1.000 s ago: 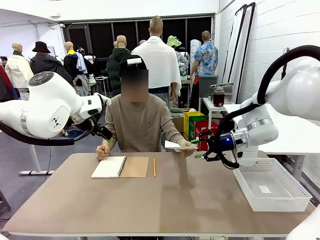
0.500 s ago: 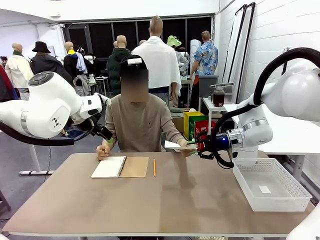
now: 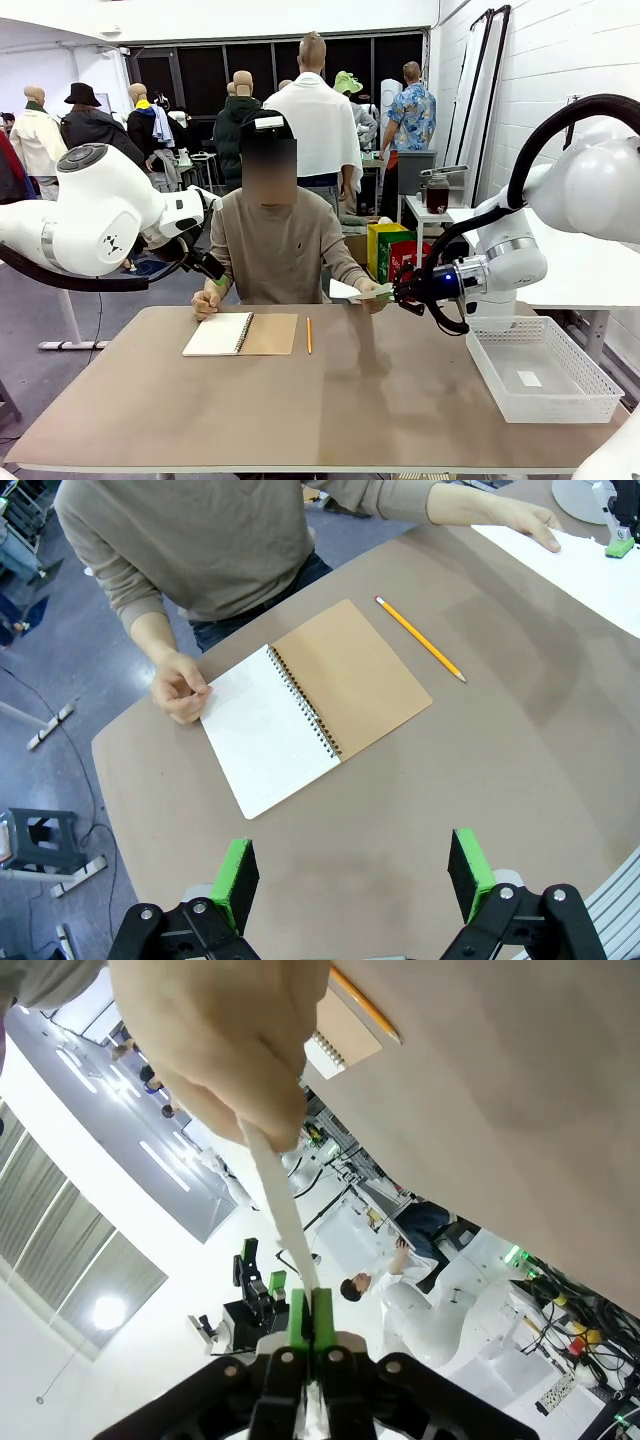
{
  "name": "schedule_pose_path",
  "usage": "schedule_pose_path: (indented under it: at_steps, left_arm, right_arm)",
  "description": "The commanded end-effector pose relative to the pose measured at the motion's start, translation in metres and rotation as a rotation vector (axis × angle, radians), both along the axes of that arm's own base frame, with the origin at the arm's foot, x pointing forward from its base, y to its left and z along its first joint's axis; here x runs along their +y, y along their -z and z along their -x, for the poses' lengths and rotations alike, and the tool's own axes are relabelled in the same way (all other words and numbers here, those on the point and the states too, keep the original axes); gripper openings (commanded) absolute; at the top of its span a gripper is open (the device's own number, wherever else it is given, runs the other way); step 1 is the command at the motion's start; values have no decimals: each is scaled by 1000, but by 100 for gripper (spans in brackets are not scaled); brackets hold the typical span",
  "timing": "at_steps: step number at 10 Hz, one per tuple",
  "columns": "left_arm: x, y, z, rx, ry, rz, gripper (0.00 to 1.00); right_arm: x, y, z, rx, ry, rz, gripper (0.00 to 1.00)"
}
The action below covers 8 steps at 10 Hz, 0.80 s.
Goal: Sort the paper based on its condition.
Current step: If a person hands you a paper, place it in the Organizing basket , and if it's crumpled, put it in the Trash can.
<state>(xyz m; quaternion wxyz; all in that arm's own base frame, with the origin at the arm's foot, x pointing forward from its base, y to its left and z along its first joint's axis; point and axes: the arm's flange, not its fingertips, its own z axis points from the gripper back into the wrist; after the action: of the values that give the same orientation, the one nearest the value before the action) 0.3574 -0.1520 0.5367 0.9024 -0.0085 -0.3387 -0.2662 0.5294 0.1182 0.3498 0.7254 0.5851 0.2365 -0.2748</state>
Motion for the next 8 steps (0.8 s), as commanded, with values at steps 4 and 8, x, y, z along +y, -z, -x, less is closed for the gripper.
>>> schedule_pose_path:
  at_steps: [4,8]
  left_arm:
    - [0,0,0,-1,3,-2,100]
    - [0,0,0,-1,3,-2,100]
  right_arm:
    - [-11,-28,3,-96,-3,47,0]
    - [-57,-64,16,-281,-4,164,0]
